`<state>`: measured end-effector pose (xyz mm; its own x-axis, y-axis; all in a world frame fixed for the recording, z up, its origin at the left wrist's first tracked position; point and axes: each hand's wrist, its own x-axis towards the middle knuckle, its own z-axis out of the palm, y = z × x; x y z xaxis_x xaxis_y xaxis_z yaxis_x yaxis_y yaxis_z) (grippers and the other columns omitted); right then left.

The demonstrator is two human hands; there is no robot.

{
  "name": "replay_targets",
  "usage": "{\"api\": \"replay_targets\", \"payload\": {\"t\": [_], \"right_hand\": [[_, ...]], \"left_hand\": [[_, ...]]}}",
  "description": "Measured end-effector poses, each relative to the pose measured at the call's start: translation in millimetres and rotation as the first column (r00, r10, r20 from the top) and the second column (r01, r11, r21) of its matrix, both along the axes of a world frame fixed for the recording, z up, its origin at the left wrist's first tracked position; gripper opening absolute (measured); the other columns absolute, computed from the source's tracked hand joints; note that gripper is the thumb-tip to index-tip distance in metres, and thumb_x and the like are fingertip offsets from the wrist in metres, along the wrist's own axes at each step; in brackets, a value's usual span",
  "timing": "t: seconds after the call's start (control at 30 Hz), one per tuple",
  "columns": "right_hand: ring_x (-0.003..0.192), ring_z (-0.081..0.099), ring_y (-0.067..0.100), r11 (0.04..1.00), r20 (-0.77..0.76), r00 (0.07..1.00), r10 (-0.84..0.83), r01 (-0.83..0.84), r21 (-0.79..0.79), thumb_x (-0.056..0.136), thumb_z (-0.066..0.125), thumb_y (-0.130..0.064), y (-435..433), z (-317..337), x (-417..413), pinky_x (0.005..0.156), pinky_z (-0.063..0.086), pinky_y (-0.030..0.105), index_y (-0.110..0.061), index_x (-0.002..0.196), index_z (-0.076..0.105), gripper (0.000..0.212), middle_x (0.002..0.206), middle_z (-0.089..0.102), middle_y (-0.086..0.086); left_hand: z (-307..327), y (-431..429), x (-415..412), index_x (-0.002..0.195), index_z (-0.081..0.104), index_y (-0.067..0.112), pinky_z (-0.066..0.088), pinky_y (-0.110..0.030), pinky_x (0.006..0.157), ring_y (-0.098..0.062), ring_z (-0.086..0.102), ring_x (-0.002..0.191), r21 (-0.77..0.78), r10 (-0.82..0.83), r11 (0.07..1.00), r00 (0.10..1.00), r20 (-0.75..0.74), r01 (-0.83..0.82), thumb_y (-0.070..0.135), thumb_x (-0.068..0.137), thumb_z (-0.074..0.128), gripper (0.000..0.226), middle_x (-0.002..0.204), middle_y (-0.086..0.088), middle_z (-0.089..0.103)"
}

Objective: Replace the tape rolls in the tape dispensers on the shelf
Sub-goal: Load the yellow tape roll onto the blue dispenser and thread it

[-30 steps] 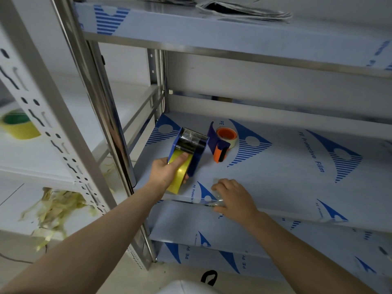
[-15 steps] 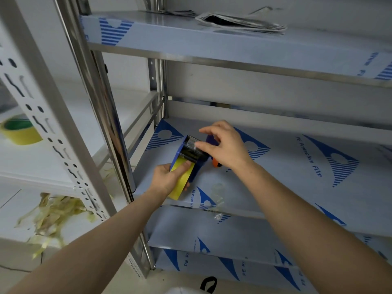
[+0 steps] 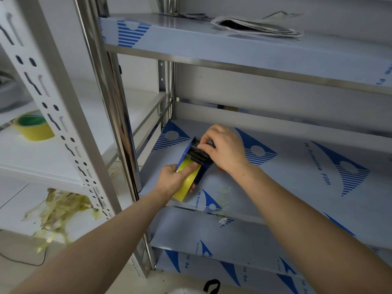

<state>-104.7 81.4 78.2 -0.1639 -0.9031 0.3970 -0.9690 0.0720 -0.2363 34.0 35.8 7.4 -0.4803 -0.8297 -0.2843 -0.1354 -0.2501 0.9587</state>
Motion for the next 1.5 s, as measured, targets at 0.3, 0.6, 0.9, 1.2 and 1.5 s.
{"api": "replay_targets", "payload": {"t": [0.3, 0.6, 0.9, 1.2, 1.5], "right_hand": [[0.091, 0.059, 0.024, 1.0, -0.107, 0.994, 0.002, -0.002, 0.002, 0.094, 0.049, -0.029, -8, -5, -4, 0.075, 0.04, 0.033, -0.013, 0.098, 0.057, 0.018, 0.097, 0.066, 0.004], [0.094, 0.058, 0.022, 1.0, -0.154, 0.988, 0.0, 0.002, 0.013, 0.097, 0.041, -0.031, -9, -7, -6, 0.065, 0.035, 0.028, -0.012, 0.107, 0.053, 0.024, 0.105, 0.062, 0.006], [0.091, 0.057, 0.023, 0.998, -0.15, 0.988, 0.031, -0.04, -0.057, 0.097, 0.043, -0.027, -8, -15, -9, 0.065, 0.035, 0.027, -0.009, 0.101, 0.056, 0.022, 0.1, 0.062, 0.008], [0.072, 0.063, 0.027, 0.986, -0.164, 0.985, 0.047, -0.072, -0.15, 0.087, 0.062, -0.013, -5, -28, -12, 0.057, 0.048, 0.033, -0.006, 0.084, 0.063, 0.008, 0.078, 0.067, 0.01], [0.062, 0.062, 0.023, 0.978, -0.193, 0.98, 0.051, -0.089, -0.19, 0.082, 0.065, -0.013, 3, -39, -14, 0.05, 0.045, 0.031, -0.009, 0.077, 0.063, 0.007, 0.07, 0.066, 0.006]], "left_hand": [[9, -11, 6, 0.099, 0.062, 0.003, 0.053, -0.039, 0.084, -0.031, 0.067, 0.089, 0.003, -0.288, 0.957, 0.952, 0.1, 0.289, 0.024, 0.066, 0.076, 0.043, 0.101, -0.018, 0.07], [15, -14, 0, 0.116, 0.055, -0.006, 0.059, -0.039, 0.076, -0.028, 0.072, 0.074, 0.077, -0.213, 0.974, 0.977, -0.017, 0.214, 0.032, 0.081, 0.069, 0.054, 0.093, -0.023, 0.072], [20, -18, -4, 0.102, 0.061, -0.003, 0.06, -0.036, 0.07, -0.024, 0.069, 0.061, 0.05, -0.222, 0.974, 0.975, 0.016, 0.221, 0.033, 0.085, 0.065, 0.04, 0.077, -0.018, 0.072], [23, -16, -12, 0.086, 0.061, 0.001, 0.06, -0.031, 0.056, -0.021, 0.067, 0.051, 0.054, -0.202, 0.978, 0.979, 0.038, 0.2, 0.032, 0.086, 0.066, 0.031, 0.069, -0.015, 0.07], [24, -13, -18, 0.08, 0.06, 0.0, 0.056, -0.054, 0.08, -0.036, 0.067, 0.077, 0.058, -0.199, 0.979, 0.975, 0.094, 0.194, 0.032, 0.084, 0.068, 0.033, 0.087, -0.026, 0.068]]}}
